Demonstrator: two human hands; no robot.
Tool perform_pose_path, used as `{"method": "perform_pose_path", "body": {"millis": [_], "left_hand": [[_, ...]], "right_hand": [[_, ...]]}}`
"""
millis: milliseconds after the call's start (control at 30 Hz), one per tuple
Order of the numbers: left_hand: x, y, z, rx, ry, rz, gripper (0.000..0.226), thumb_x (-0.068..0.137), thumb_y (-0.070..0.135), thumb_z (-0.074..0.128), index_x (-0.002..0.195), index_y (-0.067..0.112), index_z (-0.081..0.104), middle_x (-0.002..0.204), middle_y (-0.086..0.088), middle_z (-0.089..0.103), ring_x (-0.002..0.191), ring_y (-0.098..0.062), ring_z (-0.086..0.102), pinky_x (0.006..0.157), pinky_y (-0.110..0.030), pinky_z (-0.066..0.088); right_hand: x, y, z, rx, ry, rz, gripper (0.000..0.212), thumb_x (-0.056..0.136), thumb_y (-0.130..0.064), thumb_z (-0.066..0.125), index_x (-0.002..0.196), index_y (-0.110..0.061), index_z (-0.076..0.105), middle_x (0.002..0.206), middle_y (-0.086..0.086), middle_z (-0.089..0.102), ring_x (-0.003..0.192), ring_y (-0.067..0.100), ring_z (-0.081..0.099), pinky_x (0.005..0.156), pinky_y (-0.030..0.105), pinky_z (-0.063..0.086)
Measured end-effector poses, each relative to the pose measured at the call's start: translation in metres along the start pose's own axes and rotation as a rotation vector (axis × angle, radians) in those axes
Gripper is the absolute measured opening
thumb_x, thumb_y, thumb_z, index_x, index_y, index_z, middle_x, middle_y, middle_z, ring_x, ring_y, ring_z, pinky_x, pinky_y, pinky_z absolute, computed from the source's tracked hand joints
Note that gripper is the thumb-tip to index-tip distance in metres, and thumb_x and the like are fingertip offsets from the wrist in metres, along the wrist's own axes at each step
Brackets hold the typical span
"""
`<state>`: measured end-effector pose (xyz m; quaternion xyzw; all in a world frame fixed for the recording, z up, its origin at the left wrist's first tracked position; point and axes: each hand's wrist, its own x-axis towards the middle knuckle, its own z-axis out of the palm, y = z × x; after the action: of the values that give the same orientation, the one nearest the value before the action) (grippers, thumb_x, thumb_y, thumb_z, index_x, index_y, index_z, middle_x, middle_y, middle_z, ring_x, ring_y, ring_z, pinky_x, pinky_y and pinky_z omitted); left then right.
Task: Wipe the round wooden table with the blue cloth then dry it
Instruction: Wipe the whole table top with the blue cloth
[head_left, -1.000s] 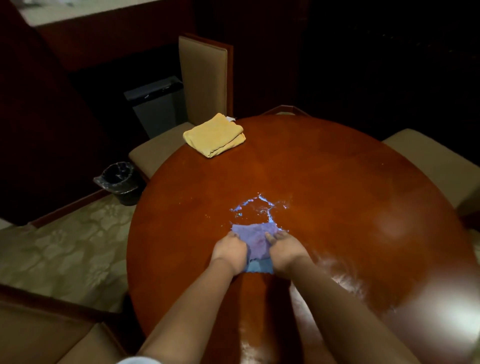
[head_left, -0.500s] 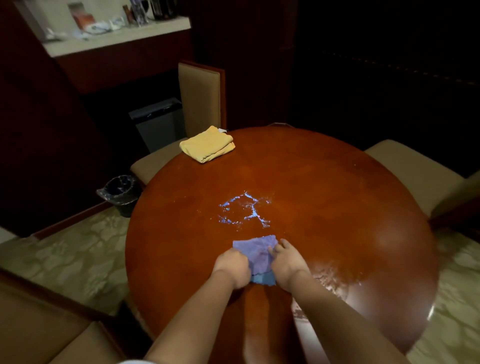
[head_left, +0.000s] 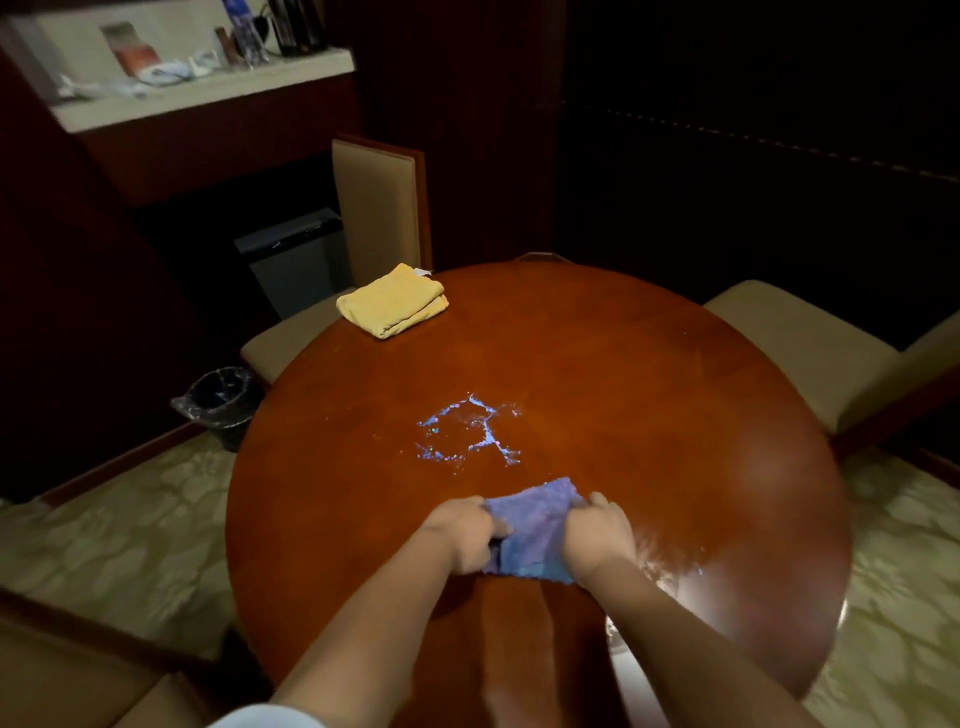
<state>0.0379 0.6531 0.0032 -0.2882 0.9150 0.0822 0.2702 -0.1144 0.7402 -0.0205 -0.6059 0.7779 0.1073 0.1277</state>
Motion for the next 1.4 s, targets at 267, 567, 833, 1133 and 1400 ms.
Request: {"method": "perform_pose_path", "body": {"millis": [267, 567, 833, 1133, 1400], "left_hand": [[0.005, -0.019, 0.009, 0.142, 0.121, 0.141, 0.046, 0.092, 0.016, 0.049, 0.138, 0.022, 0.049, 0.147, 0.001, 0.043, 0.143, -0.021, 0.021, 0.118, -0.036, 0.015], [0.019, -0.021, 0.016, -0.11, 0.179, 0.12, 0.03, 0.096, 0.015, 0.045, 0.122, 0.015, 0.061, 0.13, -0.007, 0.058, 0.124, -0.025, 0.049, 0.106, -0.033, 0.037], [0.042, 0.003, 0.008, -0.729, 0.331, -0.439, 0.041, 0.09, 0.013, 0.06, 0.131, 0.009, 0.056, 0.13, -0.009, 0.059, 0.116, -0.022, 0.057, 0.099, -0.03, 0.043], [0.049, -0.001, -0.014, -0.69, 0.211, -0.534, 0.018, 0.09, 0.006, 0.055, 0.085, 0.011, 0.071, 0.093, -0.01, 0.071, 0.088, -0.024, 0.067, 0.075, -0.032, 0.052], [0.07, -0.01, -0.027, -0.897, 0.323, -0.529, 0.029, 0.084, 0.02, 0.069, 0.058, 0.021, 0.056, 0.086, -0.002, 0.071, 0.084, -0.017, 0.066, 0.07, -0.021, 0.044]], "right_hand": [[0.001, -0.019, 0.01, 0.453, 0.041, 0.068, 0.059, 0.099, -0.007, 0.036, 0.152, -0.009, 0.011, 0.16, 0.01, 0.014, 0.145, 0.024, 0.02, 0.112, 0.03, 0.027], [0.011, -0.043, 0.023, 0.333, -0.017, 0.188, 0.07, 0.102, -0.049, 0.02, 0.153, -0.005, -0.002, 0.16, 0.013, -0.009, 0.147, 0.032, -0.006, 0.119, 0.038, 0.009], [0.004, -0.047, 0.018, 0.285, 0.074, 0.183, 0.084, 0.071, -0.05, 0.077, 0.126, 0.01, 0.055, 0.127, 0.027, 0.055, 0.122, 0.035, 0.05, 0.099, 0.037, 0.045], [0.017, -0.052, 0.035, 0.324, 0.01, 0.2, 0.083, 0.088, -0.048, 0.009, 0.145, 0.011, 0.022, 0.153, 0.027, 0.016, 0.143, 0.038, 0.021, 0.118, 0.041, 0.019], [0.063, 0.004, 0.019, 0.323, -0.005, 0.004, 0.099, 0.074, -0.062, 0.004, 0.151, -0.001, -0.008, 0.157, 0.017, -0.017, 0.147, 0.024, -0.014, 0.114, 0.026, -0.012]]}}
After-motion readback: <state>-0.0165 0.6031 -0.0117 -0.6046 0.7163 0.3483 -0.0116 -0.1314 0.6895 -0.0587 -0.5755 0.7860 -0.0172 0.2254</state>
